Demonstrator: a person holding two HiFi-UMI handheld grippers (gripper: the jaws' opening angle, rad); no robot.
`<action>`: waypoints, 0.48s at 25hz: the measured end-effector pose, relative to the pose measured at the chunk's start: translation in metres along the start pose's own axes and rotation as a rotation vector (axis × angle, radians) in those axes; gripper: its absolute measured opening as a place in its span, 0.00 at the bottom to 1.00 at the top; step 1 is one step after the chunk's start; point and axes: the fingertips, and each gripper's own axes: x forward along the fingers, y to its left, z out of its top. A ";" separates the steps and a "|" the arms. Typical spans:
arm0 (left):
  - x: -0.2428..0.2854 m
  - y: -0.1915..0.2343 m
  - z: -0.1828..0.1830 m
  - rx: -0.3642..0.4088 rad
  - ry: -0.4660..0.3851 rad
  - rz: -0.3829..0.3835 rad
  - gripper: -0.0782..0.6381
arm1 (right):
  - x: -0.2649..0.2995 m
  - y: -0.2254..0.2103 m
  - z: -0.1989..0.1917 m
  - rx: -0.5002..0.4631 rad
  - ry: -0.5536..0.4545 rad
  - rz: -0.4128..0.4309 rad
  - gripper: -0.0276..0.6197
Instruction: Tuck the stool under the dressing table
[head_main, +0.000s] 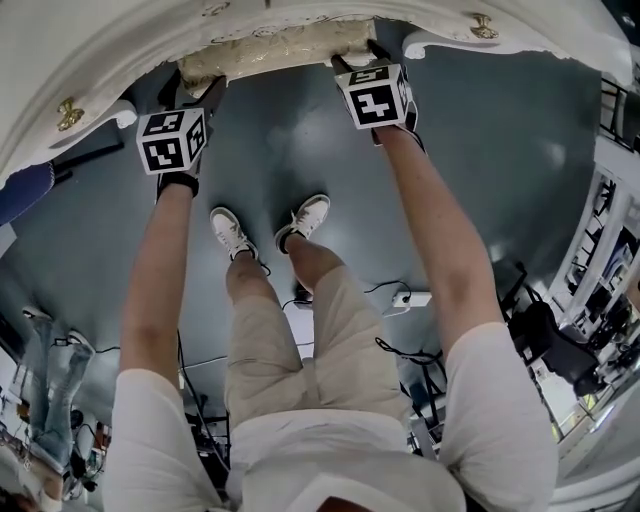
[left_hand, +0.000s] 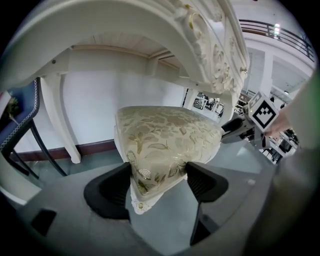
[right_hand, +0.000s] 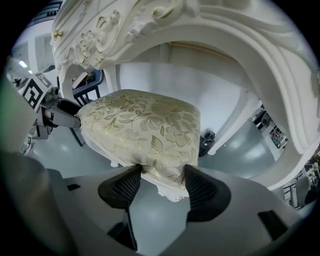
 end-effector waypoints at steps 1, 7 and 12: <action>0.001 0.001 0.001 -0.001 -0.002 0.001 0.60 | 0.001 -0.001 0.001 0.002 -0.009 -0.004 0.46; 0.004 0.006 0.005 -0.008 -0.013 0.002 0.60 | 0.005 -0.002 0.006 0.010 -0.025 -0.007 0.46; 0.006 0.007 0.007 -0.013 -0.020 0.013 0.60 | 0.006 -0.004 0.008 0.010 -0.028 -0.016 0.46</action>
